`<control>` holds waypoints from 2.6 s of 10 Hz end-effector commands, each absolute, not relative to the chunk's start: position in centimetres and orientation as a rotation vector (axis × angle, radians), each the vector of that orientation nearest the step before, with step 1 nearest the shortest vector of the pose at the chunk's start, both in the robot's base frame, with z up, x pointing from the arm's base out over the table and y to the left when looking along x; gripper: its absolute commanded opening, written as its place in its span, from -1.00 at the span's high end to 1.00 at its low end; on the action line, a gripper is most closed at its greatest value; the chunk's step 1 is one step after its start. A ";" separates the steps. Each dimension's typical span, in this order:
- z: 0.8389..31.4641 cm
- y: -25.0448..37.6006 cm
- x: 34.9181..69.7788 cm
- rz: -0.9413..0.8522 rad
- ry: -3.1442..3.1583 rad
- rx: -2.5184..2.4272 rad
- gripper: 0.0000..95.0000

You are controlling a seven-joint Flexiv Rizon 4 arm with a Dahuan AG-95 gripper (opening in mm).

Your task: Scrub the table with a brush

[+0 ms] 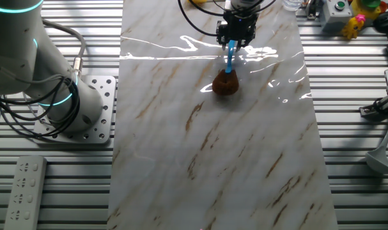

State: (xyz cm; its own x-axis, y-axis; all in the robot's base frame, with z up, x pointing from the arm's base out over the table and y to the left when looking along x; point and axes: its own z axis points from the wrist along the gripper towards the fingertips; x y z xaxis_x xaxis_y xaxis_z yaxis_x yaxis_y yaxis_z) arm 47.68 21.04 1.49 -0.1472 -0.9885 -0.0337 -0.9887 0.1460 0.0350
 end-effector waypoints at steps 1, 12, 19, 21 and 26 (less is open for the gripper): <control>1.8 21.0 47.6 0.109 2.353 -2.049 1.00; 1.9 21.0 47.7 0.118 2.347 -2.047 1.00; 1.9 21.0 47.7 0.118 2.347 -2.047 1.00; 1.9 21.0 47.7 0.118 2.347 -2.047 1.00; 7.7 15.9 47.3 0.192 2.211 -2.162 1.00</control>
State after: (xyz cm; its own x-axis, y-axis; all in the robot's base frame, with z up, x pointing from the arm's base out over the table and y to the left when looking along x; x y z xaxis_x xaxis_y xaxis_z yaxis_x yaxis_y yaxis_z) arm 46.84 15.86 8.12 -0.0362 -0.9927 -0.1152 -0.9978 0.0296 0.0589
